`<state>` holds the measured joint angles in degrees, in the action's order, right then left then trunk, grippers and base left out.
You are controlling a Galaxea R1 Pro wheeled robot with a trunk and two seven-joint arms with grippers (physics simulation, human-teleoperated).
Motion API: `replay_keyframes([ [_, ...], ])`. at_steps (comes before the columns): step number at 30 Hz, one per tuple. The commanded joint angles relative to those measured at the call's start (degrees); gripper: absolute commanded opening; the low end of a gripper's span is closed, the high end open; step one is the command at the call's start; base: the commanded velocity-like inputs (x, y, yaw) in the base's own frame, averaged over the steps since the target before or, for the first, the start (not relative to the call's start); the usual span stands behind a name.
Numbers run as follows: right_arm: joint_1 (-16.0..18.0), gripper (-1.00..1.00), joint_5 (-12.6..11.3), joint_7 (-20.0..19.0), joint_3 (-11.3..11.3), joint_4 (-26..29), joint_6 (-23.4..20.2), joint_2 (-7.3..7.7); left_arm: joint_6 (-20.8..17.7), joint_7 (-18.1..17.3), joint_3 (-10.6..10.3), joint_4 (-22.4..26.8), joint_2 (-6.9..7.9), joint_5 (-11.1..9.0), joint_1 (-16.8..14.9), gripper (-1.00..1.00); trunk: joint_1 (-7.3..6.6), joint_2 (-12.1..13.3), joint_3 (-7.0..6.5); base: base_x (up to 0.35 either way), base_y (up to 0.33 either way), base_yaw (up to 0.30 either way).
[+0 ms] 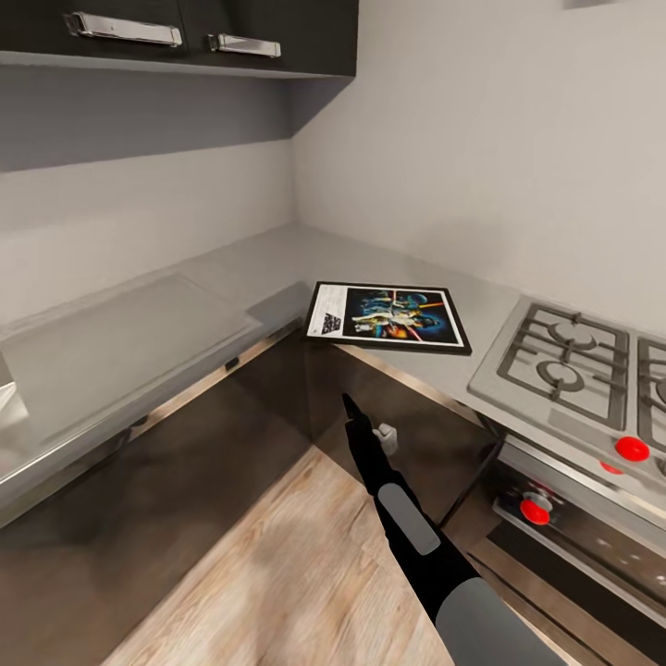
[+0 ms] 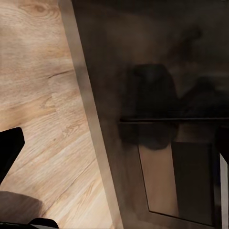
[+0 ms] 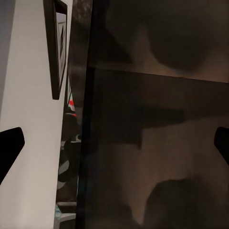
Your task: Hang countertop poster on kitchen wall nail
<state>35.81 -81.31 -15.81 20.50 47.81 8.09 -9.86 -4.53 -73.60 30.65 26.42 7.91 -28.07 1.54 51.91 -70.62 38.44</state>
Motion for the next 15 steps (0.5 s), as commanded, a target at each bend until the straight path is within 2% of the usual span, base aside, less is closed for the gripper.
replay_keyframes([
  [1, 0.1, 1.0, -0.6, -0.3, 0.2, -0.1, 0.3, 0.02, -0.5, -0.1, 0.0, 0.1, 0.0, -0.2, 0.0, 1.0, 0.01, 0.0, 0.03, 0.016, 0.005, 0.0],
  [15, 0.0, 1.0, -0.6, -0.3, 0.2, -0.1, 0.3, 0.02, -0.5, -0.1, 0.0, 0.0, 0.0, -0.2, 0.0, 1.0, 0.01, 0.0, 0.03, 0.003, 0.001, 0.0],
])
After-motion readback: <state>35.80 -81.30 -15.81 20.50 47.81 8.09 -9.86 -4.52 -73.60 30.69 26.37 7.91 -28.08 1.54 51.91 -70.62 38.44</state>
